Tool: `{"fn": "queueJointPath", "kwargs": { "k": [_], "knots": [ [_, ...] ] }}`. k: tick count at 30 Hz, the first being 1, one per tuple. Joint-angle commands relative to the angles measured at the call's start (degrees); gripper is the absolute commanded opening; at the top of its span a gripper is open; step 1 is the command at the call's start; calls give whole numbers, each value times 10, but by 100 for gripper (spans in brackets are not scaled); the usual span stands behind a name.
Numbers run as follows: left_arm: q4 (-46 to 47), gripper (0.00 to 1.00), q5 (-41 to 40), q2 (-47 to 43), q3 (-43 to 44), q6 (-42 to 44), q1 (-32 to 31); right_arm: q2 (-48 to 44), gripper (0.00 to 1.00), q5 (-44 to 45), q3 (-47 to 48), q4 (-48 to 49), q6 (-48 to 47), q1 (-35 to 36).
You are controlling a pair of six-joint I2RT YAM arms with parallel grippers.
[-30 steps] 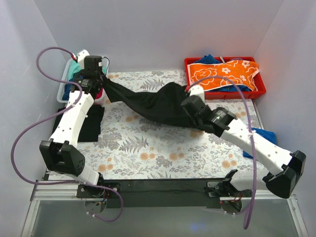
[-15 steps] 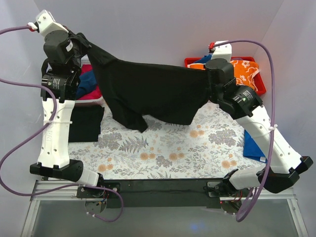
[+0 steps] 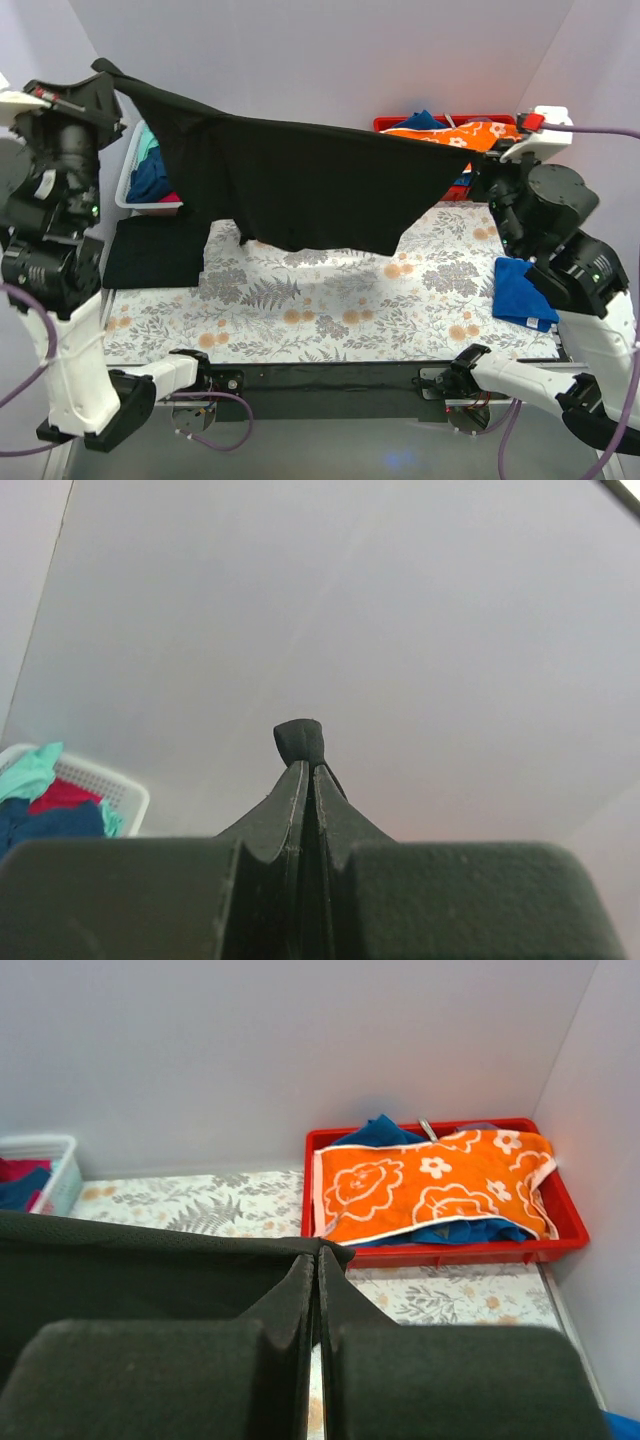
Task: Fold and stack the t-shirts
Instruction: Flatten the tshirt out
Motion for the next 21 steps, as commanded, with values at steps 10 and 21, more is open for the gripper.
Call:
{"fn": "queueJointPath", "kwargs": {
  "k": [10, 21],
  "knots": [
    [48, 0, 6, 66, -43, -14, 5, 78, 1, 38, 10, 82, -52, -16],
    [39, 0, 6, 309, 134, -7, 5, 247, 1, -187, 137, 115, -34, -246]
  ]
}}
